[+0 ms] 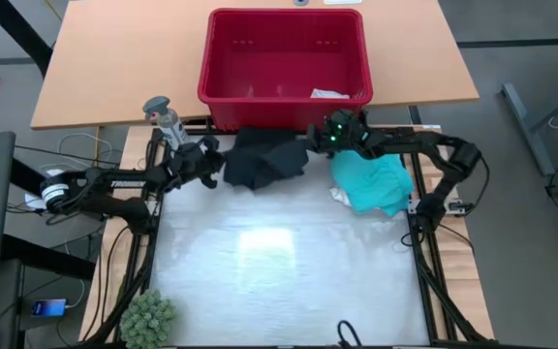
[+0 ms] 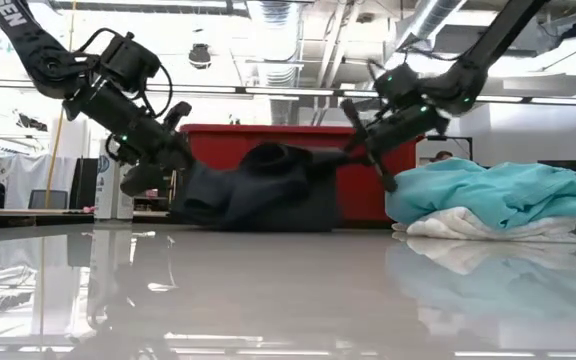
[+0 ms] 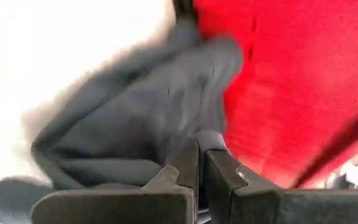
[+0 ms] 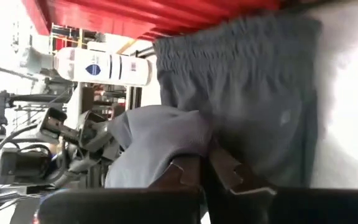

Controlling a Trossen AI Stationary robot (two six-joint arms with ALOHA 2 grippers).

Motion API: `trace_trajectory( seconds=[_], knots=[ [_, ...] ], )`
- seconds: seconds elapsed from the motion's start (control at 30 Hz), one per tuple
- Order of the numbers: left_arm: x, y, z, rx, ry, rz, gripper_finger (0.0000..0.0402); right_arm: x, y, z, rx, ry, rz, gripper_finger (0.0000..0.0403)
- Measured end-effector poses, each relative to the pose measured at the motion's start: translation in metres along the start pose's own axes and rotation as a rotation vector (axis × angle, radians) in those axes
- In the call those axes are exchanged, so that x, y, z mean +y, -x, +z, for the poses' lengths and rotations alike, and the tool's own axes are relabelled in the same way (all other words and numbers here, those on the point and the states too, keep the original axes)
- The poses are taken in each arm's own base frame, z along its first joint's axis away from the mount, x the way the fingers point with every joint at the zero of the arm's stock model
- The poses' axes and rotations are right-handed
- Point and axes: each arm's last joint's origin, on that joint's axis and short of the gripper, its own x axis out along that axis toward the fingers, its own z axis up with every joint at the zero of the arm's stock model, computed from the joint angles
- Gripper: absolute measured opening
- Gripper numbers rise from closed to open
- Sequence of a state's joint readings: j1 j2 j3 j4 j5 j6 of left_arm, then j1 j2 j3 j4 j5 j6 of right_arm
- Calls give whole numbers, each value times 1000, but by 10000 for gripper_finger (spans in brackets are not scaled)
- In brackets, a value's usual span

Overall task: Fold Laundry from Bin
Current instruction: Fold the black shorts

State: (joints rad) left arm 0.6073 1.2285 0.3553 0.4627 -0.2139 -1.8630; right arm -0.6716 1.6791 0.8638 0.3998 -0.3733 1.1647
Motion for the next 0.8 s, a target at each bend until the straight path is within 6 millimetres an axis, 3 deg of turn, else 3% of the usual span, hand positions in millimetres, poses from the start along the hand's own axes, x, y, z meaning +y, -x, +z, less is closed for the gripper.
trace_trajectory(
  seconds=[0.2,0.33,0.5,0.67,0.73,0.8],
  knots=[
    [1,-1,11,-169,20,-5,0,-13,-35,10,33,-57,-47,98],
    [7,0,13,-223,-54,53,0,-6,-46,19,86,1,15,143],
    [10,1,16,-285,-58,74,0,6,-43,32,74,112,56,180],
    [5,-1,17,-284,-86,67,0,20,-29,37,55,199,-46,179],
    [1,-1,17,-285,-113,62,0,30,-26,32,70,367,-25,175],
    [-2,-2,16,-279,-144,58,0,52,-22,14,120,611,58,171]
  ],
)
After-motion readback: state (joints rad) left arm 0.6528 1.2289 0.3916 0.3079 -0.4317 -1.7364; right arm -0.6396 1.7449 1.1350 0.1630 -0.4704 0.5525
